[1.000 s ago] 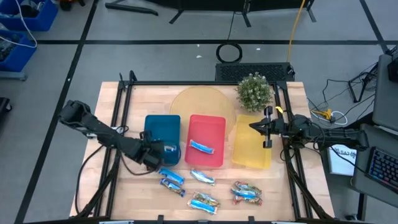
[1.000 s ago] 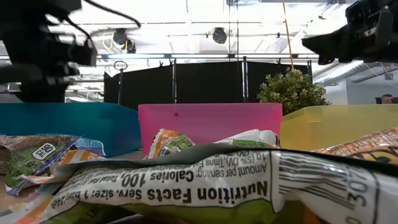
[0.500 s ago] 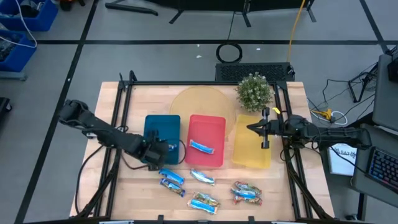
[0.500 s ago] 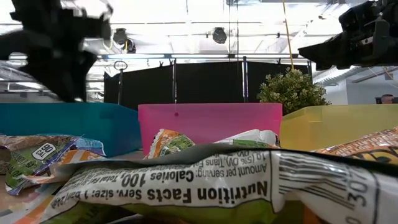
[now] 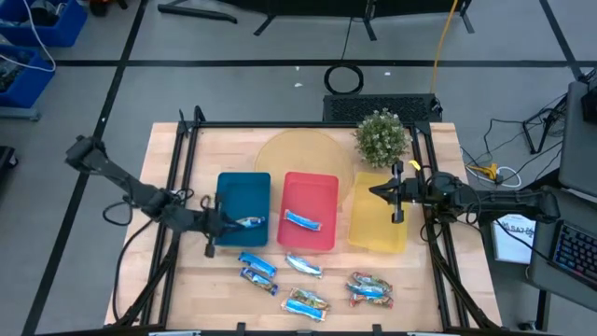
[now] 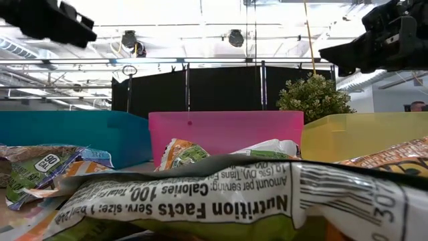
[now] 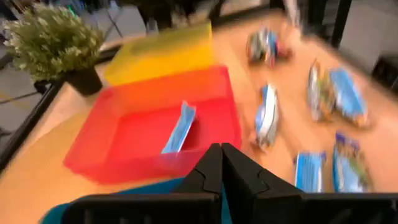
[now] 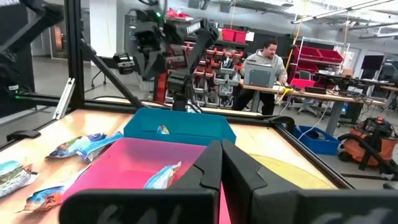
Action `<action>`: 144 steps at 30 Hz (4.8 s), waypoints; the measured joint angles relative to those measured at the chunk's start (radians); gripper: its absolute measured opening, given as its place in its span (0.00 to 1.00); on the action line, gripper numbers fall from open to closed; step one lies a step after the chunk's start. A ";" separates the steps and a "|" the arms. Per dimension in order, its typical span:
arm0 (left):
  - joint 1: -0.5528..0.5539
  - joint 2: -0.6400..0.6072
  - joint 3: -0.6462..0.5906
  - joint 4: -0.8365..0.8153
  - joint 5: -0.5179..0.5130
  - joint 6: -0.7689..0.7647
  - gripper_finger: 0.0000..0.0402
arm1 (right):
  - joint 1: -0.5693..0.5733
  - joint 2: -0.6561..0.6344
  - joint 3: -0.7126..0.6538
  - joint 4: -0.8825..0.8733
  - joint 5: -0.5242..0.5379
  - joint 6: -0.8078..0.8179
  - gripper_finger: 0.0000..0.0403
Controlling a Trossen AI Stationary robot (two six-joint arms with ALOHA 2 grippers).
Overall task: Pick and place Granola Bars by type
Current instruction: Put the red granola bar into the yellow bin
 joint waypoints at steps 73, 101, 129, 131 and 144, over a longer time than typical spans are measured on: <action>0.086 -0.037 -0.360 0.594 0.149 0.306 0.12 | 1.147 1.678 1.615 -1.504 0.287 1.465 0.45; 0.086 -0.037 -0.360 0.567 0.147 0.166 0.12 | 1.143 1.617 1.320 -1.237 0.257 1.392 0.14; 0.086 -0.037 -0.359 0.593 0.065 0.162 0.12 | 0.606 1.027 0.914 -1.478 0.493 0.804 0.06; 0.086 -0.037 -0.360 0.593 0.064 0.162 0.12 | 0.560 1.017 0.821 -1.324 0.422 0.737 0.05; 0.086 -0.037 -0.360 0.595 0.063 0.136 0.12 | 0.444 1.012 0.631 -1.135 0.263 0.755 0.15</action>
